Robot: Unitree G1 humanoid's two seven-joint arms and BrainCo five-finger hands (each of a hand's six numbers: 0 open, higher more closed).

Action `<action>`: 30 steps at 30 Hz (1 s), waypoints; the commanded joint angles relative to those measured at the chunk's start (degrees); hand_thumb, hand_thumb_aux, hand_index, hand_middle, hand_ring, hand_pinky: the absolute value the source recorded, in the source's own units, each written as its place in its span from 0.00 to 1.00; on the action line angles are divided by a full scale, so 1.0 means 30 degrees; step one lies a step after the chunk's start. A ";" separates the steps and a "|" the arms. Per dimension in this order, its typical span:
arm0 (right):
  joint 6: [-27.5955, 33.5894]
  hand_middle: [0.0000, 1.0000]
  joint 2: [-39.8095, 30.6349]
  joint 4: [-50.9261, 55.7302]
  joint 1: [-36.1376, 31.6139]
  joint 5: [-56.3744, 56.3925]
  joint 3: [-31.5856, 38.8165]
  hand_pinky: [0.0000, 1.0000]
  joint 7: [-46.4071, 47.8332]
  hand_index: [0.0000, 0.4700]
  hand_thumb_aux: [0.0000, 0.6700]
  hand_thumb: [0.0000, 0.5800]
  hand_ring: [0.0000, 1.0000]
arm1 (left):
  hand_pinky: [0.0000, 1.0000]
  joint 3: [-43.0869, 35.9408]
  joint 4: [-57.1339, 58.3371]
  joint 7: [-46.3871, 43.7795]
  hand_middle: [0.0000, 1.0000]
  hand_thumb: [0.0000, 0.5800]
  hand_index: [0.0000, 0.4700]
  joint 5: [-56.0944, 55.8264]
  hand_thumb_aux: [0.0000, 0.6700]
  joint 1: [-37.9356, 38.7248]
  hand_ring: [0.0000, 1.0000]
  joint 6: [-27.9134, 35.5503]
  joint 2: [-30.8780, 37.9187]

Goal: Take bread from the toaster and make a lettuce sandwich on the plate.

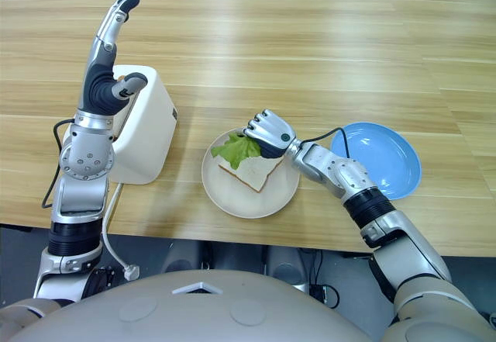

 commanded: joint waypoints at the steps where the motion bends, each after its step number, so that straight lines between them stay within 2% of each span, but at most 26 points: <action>1: 0.0066 1.00 -0.0151 0.1507 -0.0519 -0.0611 0.0550 1.00 -0.0820 0.98 1.00 1.00 1.00 | 0.00 0.0006 -0.0096 0.0006 0.00 0.00 0.00 0.0284 0.00 0.0176 0.00 0.0136 0.0038; 11: 0.0390 1.00 -0.0207 0.3028 -0.0756 -0.1265 0.1782 1.00 -0.1869 0.98 1.00 1.00 1.00 | 0.00 0.0131 -0.0342 -0.0040 0.00 0.00 0.00 0.0280 0.00 0.0420 0.00 0.0203 0.0165; 12: 0.0329 0.90 -0.0247 0.2931 -0.0717 -0.1178 0.1844 0.90 -0.1768 0.88 0.90 0.99 0.90 | 0.00 0.0143 -0.0380 -0.0062 0.00 0.00 0.00 0.0269 0.00 0.0447 0.00 0.0208 0.0187; 13: 0.0311 0.73 -0.0307 0.2785 -0.0643 -0.1110 0.1909 0.73 -0.1599 0.72 0.73 0.93 0.73 | 0.00 0.0155 -0.0414 -0.0095 0.00 0.00 0.00 0.0241 0.00 0.0467 0.00 0.0213 0.0210; 14: 0.0306 0.73 -0.0359 0.2657 -0.0565 -0.1063 0.1965 0.73 -0.1424 0.72 0.73 0.93 0.73 | 0.00 0.0164 -0.0440 -0.0121 0.00 0.00 0.00 0.0220 0.00 0.0485 0.00 0.0218 0.0230; 15: 0.0319 0.26 -0.0423 0.2482 -0.0458 -0.1079 0.2030 0.26 -0.1242 0.37 0.38 0.61 0.26 | 0.00 0.0160 -0.0451 -0.0143 0.00 0.00 0.00 0.0212 0.00 0.0503 0.00 0.0219 0.0245; 16: 0.0225 0.00 -0.0475 0.2362 -0.0365 -0.1015 0.2084 0.00 -0.0998 0.00 0.00 0.00 0.00 | 0.00 0.0150 -0.0454 -0.0155 0.00 0.00 0.00 0.0217 0.00 0.0514 0.00 0.0224 0.0253; 30: 0.0081 0.00 -0.1695 -0.0582 0.0917 -0.0404 0.1616 0.00 0.1717 0.00 0.00 0.00 0.00 | 0.00 -0.0012 -0.0706 -0.0562 0.00 0.00 0.00 0.0095 0.00 0.0566 0.00 0.0312 0.0259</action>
